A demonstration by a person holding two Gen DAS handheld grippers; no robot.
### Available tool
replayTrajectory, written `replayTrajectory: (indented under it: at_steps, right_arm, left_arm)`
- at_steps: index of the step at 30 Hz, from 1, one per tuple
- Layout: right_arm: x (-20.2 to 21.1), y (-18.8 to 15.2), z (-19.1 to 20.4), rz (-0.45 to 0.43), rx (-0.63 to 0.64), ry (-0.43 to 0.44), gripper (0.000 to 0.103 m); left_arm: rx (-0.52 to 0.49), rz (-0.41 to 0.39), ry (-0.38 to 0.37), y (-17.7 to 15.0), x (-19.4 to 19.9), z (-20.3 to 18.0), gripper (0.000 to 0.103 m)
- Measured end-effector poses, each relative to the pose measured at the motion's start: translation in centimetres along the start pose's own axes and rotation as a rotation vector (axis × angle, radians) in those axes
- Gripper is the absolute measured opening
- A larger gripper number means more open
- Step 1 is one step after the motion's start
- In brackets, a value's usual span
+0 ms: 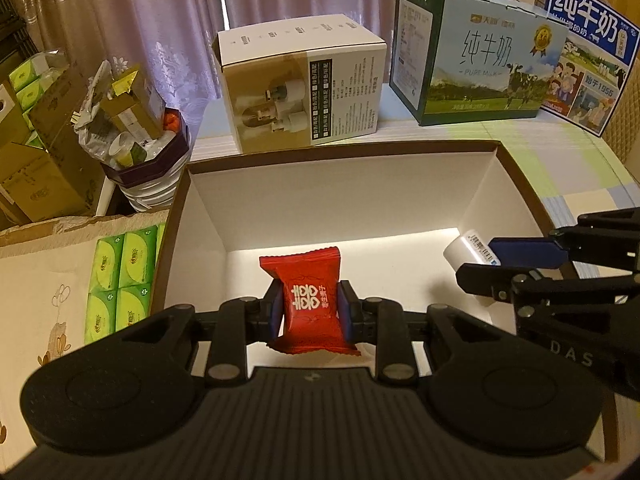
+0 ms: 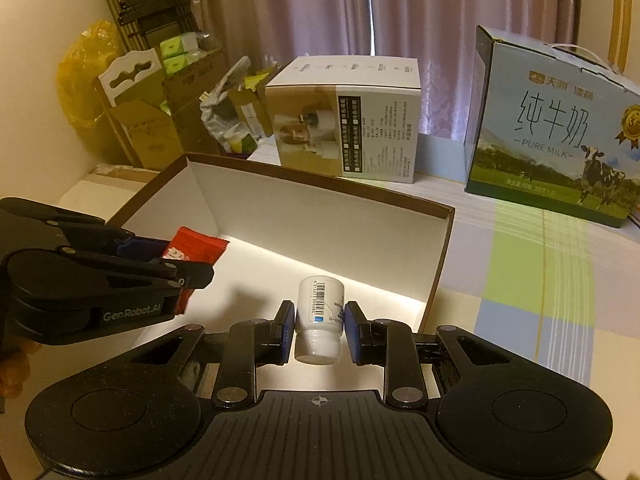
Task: Organize objects
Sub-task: 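Carry the red packet and white bottle into the box and release both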
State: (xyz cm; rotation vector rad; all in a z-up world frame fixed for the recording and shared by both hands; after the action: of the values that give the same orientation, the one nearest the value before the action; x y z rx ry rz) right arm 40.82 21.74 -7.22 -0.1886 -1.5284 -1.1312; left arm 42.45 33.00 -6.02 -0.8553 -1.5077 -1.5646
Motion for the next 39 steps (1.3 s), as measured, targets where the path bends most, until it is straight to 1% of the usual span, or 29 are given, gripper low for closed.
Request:
replayTrajectory:
  at_steps: [2,6,14,17,20,21,22,23,24,25,26,27,28,34,39]
  right_arm:
    - [-0.1,0.1,0.0,-0.002,-0.003,-0.003,0.024]
    - [-0.1,0.2,-0.1,-0.005,-0.004,-0.001,0.024]
    - [-0.2,0.3,-0.3,-0.009,-0.009,0.001,0.024]
    - [-0.2,0.4,-0.3,-0.021,-0.018,0.014,0.024]
    - [-0.1,0.5,-0.5,-0.020,-0.038,0.027,0.024]
    - [0.0,0.5,-0.5,-0.020,-0.041,0.037,0.025]
    - [0.2,0.4,-0.5,-0.022,-0.042,0.044,0.026]
    - [0.4,0.3,-0.4,-0.025,-0.040,0.047,0.027]
    - [0.7,0.1,-0.4,-0.027,-0.036,0.048,0.031]
    - [1.1,-0.1,-0.2,-0.032,-0.026,0.048,0.038]
    - [1.5,-0.4,-0.1,-0.037,-0.016,0.050,0.041]
    - [1.9,-0.6,0.0,-0.045,-0.008,0.051,0.047]
    - [2.2,-0.9,0.1,-0.052,-0.004,0.051,0.051]
    - [4.3,-2.3,0.6,-0.076,-0.004,0.070,0.059]
    - [6.0,-3.5,1.0,-0.090,-0.016,0.086,0.062]
  left_arm:
    - [-0.005,-0.009,0.005,0.2,-0.1,0.0,0.024]
    - [-0.022,-0.025,0.020,0.4,-0.2,-0.1,0.036]
    - [-0.019,-0.023,0.030,0.3,-0.2,0.2,0.040]
    - [-0.016,-0.022,0.033,0.2,-0.2,0.3,0.041]
    - [-0.014,-0.024,0.038,0.1,0.0,0.4,0.047]
    - [-0.014,-0.024,0.038,0.0,0.1,0.5,0.051]
    - [-0.014,-0.026,0.039,0.0,0.2,0.5,0.055]
    - [-0.015,-0.027,0.039,-0.1,0.4,0.5,0.058]
    - [-0.017,-0.029,0.040,-0.3,0.6,0.5,0.061]
    - [-0.020,-0.031,0.042,-0.4,0.8,0.4,0.063]
    - [-0.023,-0.031,0.042,-0.6,1.1,0.5,0.066]
    - [-0.023,-0.032,0.041,-0.8,1.3,0.5,0.072]
    - [-0.021,-0.034,0.038,-1.2,1.7,0.5,0.075]
    - [-0.003,-0.033,0.018,-2.8,3.7,0.7,0.081]
    - [0.027,-0.044,0.002,-4.2,5.6,0.7,0.085]
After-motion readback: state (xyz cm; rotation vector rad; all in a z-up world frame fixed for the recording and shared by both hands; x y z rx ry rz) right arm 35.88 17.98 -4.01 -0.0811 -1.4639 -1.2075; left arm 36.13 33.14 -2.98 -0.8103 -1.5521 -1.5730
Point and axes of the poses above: each gripper's, at about its wrist camera, not at the fingertips, and x roughly against the way its jaws point, z to its left, y to its top, the point moved 1 cm from there along -x, roughly the way its jaws point, and after that the axes turned 9 degrees about z, right-handed, at the moved point
